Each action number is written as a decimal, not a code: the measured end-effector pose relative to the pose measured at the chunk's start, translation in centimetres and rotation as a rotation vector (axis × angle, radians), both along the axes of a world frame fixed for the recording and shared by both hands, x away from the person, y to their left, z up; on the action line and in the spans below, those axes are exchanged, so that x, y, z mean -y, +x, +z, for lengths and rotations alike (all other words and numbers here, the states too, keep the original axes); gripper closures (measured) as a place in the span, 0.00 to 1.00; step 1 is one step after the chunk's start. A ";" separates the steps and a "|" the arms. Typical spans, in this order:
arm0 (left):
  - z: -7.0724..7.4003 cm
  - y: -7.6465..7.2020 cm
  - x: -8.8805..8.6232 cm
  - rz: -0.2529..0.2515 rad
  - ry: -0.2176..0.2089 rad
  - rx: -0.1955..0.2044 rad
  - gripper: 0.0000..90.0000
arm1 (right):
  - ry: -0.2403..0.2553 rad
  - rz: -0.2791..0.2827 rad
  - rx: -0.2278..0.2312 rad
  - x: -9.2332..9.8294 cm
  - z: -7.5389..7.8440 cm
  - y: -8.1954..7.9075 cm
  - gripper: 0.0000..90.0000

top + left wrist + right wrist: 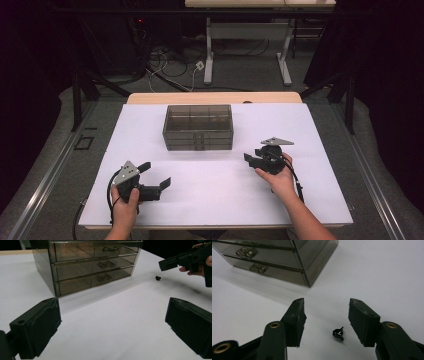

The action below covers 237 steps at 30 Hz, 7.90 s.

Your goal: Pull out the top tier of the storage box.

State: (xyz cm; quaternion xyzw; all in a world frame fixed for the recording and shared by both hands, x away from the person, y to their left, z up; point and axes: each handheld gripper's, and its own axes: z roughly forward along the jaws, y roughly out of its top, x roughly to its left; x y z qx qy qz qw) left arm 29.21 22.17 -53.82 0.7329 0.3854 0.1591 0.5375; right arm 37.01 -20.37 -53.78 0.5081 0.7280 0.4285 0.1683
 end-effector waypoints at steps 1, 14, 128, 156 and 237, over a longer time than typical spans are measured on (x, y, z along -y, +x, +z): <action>0.0 0.0 0.0 -0.002 0.007 0.004 0.00 | 0.003 0.001 0.005 0.0 0.1 -0.1 0.53; 0.0 0.0 0.1 0.001 0.005 0.000 0.00 | 0.062 0.061 0.051 1.1 1.6 0.0 0.42; 4.6 10.4 12.0 0.202 -0.339 -0.529 0.56 | -0.015 0.045 0.055 3.0 2.3 0.3 0.03; 2.9 11.4 12.8 0.255 -0.370 -0.617 0.54 | -0.012 0.049 0.058 3.0 2.3 0.3 0.03; 2.2 12.3 12.7 0.298 -0.357 -0.632 0.92 | -0.024 0.059 0.057 2.7 2.2 0.3 0.03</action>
